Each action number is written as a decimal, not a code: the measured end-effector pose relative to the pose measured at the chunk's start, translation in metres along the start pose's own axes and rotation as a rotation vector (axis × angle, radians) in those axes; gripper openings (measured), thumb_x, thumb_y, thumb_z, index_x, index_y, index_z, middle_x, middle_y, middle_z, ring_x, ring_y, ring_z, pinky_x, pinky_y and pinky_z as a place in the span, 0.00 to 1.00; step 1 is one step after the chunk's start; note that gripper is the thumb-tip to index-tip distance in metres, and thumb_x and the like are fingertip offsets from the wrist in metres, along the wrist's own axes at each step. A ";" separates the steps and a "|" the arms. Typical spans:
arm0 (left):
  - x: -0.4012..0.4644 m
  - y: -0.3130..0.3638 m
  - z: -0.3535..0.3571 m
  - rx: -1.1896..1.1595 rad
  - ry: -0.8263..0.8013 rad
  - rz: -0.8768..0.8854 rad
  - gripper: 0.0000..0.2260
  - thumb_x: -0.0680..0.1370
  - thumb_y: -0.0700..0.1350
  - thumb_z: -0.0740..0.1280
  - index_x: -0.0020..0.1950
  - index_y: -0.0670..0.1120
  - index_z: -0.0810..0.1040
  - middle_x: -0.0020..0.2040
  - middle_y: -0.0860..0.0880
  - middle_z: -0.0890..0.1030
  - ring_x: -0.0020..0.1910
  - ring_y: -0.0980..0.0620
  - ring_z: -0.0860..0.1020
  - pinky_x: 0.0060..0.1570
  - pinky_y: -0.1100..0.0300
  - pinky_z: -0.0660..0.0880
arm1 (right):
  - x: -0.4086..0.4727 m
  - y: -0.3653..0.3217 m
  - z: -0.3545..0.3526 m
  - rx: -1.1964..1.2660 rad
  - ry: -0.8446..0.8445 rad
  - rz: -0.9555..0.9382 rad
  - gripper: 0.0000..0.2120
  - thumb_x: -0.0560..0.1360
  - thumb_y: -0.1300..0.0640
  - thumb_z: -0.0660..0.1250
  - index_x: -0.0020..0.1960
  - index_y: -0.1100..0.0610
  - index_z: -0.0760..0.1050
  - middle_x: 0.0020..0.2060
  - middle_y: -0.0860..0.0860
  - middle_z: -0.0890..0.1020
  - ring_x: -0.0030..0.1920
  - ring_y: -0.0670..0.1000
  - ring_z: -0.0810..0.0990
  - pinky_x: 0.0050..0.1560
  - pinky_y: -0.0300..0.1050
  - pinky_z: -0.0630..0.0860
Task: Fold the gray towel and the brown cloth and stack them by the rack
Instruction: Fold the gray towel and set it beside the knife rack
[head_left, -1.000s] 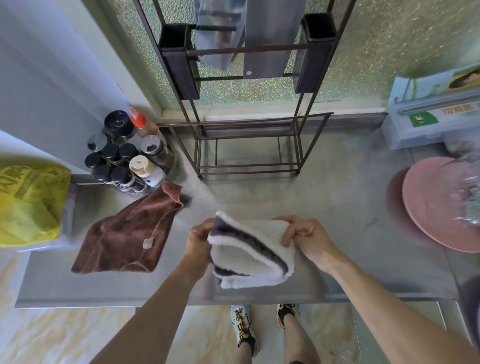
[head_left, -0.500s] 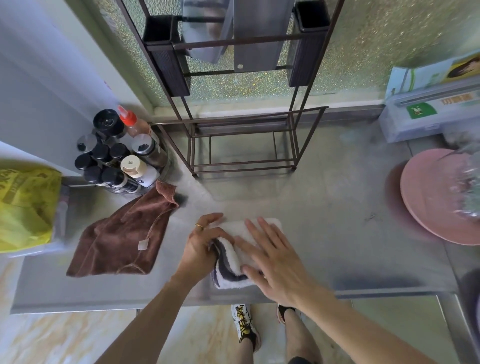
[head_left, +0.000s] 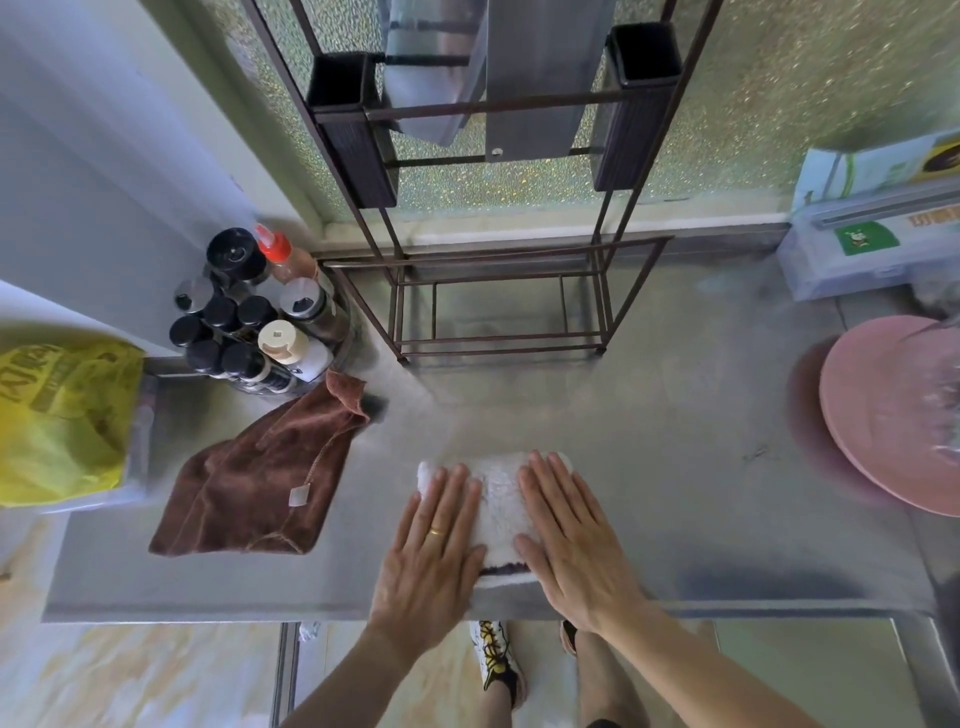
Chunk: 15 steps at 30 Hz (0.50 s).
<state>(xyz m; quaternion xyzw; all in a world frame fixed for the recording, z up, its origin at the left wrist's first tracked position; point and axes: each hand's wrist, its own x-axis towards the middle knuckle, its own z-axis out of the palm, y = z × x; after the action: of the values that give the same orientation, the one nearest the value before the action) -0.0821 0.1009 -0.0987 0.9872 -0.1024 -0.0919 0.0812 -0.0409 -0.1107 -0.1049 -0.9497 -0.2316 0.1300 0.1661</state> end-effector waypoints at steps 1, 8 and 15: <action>0.000 -0.001 0.004 0.014 -0.009 -0.004 0.28 0.84 0.54 0.51 0.82 0.44 0.51 0.83 0.42 0.50 0.82 0.42 0.49 0.75 0.43 0.62 | 0.000 0.001 0.004 -0.010 -0.011 0.001 0.32 0.84 0.43 0.49 0.81 0.58 0.46 0.82 0.55 0.48 0.81 0.55 0.46 0.78 0.57 0.57; 0.008 -0.002 0.008 0.046 -0.076 -0.041 0.29 0.84 0.56 0.48 0.82 0.44 0.46 0.82 0.36 0.44 0.81 0.37 0.44 0.76 0.42 0.61 | 0.008 0.003 0.013 -0.024 -0.034 0.038 0.32 0.84 0.42 0.47 0.81 0.57 0.46 0.82 0.54 0.47 0.81 0.54 0.46 0.77 0.57 0.60; 0.002 0.015 -0.029 -0.532 0.136 -0.273 0.33 0.80 0.57 0.65 0.81 0.55 0.54 0.82 0.44 0.51 0.78 0.52 0.55 0.72 0.53 0.63 | -0.009 -0.005 -0.025 0.149 0.053 0.146 0.34 0.82 0.37 0.50 0.81 0.49 0.42 0.82 0.54 0.48 0.81 0.54 0.46 0.79 0.51 0.52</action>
<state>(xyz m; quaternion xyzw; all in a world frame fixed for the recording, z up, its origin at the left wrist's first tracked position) -0.0770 0.0900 -0.0680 0.9398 0.0646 -0.0594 0.3303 -0.0428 -0.1175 -0.0789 -0.9522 -0.1472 0.1333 0.2323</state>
